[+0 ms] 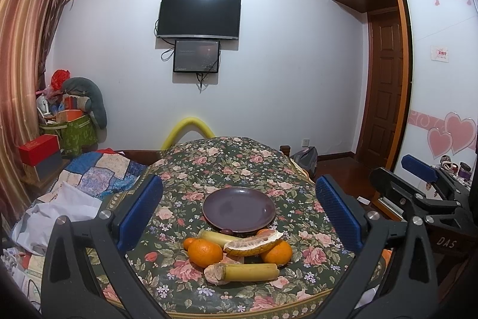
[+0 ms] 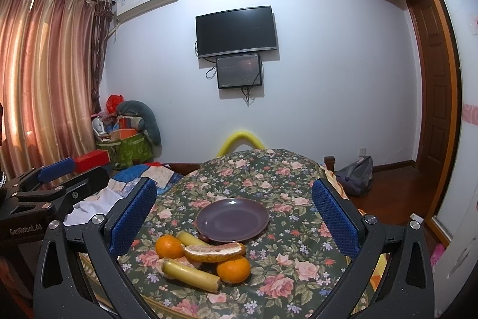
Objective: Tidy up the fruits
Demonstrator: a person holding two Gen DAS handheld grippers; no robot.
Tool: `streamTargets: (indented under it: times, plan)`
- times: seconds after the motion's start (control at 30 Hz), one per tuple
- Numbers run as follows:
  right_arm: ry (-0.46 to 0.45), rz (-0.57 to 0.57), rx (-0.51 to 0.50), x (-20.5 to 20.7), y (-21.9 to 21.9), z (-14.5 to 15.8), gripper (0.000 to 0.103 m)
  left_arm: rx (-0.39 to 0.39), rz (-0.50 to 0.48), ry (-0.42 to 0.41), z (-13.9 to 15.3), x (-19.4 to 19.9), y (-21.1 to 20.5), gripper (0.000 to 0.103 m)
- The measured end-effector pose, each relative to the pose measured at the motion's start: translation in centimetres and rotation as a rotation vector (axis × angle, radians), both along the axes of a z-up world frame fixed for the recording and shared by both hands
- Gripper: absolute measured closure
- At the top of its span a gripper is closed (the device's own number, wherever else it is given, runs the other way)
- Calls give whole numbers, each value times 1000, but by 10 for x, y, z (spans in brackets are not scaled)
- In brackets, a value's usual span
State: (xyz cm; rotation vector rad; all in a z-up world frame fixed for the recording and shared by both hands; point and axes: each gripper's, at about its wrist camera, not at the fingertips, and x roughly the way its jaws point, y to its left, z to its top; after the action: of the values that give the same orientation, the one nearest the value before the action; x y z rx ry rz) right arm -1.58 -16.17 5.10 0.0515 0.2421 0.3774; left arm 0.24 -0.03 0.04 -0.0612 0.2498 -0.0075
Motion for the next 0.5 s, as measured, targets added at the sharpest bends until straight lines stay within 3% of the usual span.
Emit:
streamTargets:
  times: [0.5]
  plan:
    - [17,3,-2,3,-1,-2,0,-8,3,6,-4,2,4,0]
